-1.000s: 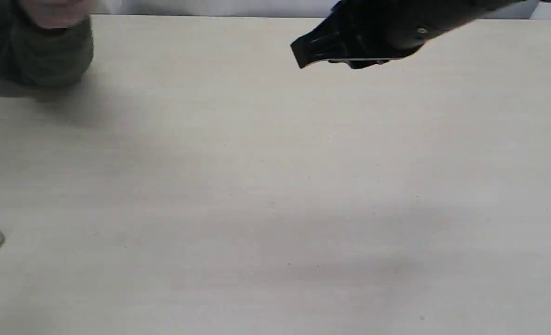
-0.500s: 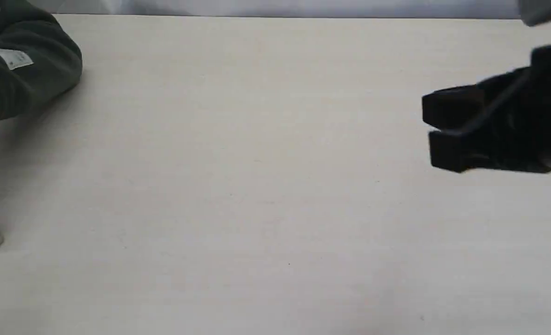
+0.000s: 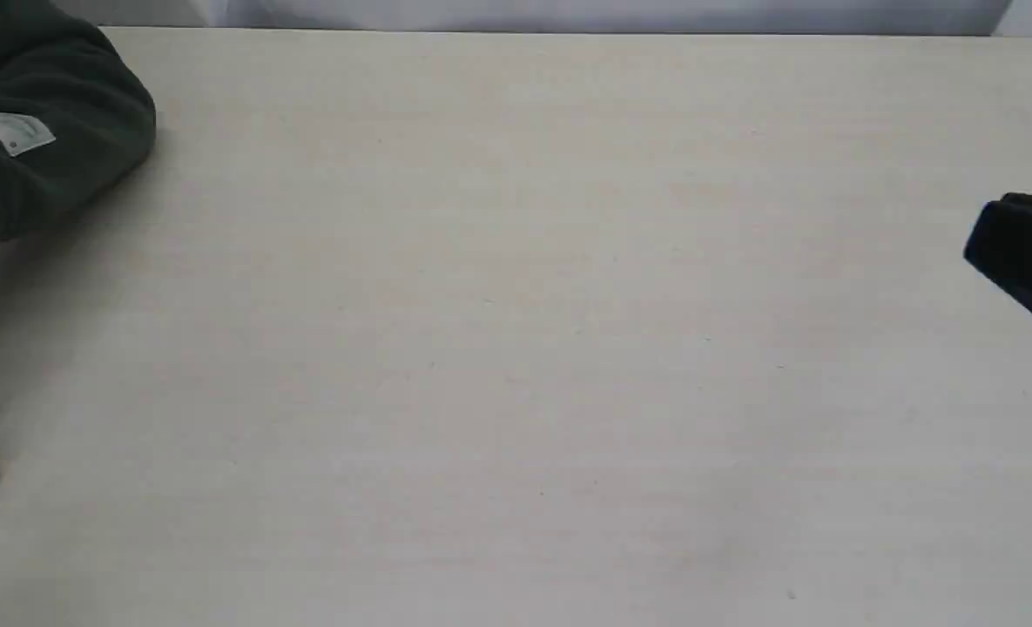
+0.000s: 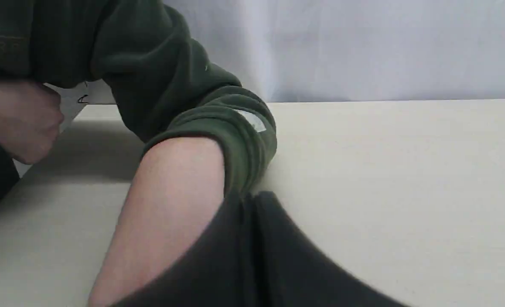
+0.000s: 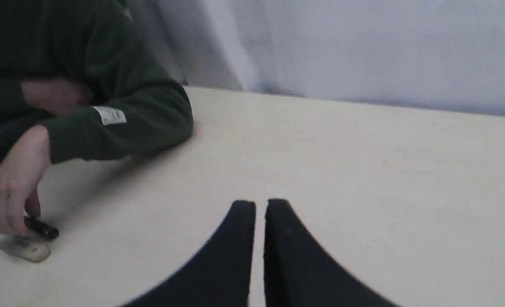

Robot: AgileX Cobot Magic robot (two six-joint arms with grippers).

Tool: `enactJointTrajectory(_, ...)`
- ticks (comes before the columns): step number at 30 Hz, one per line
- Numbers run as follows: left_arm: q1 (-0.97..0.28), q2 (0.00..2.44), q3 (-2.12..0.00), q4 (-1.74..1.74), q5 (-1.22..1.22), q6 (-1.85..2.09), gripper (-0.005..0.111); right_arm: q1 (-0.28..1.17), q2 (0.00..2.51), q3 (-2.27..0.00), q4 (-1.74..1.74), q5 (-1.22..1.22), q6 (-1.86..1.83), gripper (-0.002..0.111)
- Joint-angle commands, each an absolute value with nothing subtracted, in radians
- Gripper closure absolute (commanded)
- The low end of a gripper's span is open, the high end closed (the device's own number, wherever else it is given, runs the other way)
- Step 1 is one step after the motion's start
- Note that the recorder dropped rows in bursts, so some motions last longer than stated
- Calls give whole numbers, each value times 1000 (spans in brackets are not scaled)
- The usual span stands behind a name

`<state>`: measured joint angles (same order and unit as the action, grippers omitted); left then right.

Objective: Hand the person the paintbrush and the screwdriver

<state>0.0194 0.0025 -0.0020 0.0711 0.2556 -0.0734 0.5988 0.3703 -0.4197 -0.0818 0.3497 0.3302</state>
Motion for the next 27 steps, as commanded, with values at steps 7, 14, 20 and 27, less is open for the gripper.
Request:
enactJointTrajectory(7,11,0,0,67,250,-75,107,596,152,-293,-82,142,333,104)
enactJointTrajectory(14,11,0,0,67,250,-75,107,596,0,-169,-94,25,327,104)
enactJointTrajectory(20,11,0,0,67,250,-75,107,596,0,-67,-124,-100,325,104)
enactJointTrajectory(27,11,0,0,71,249,-75,107,596,0,0,-176,-175,301,104)
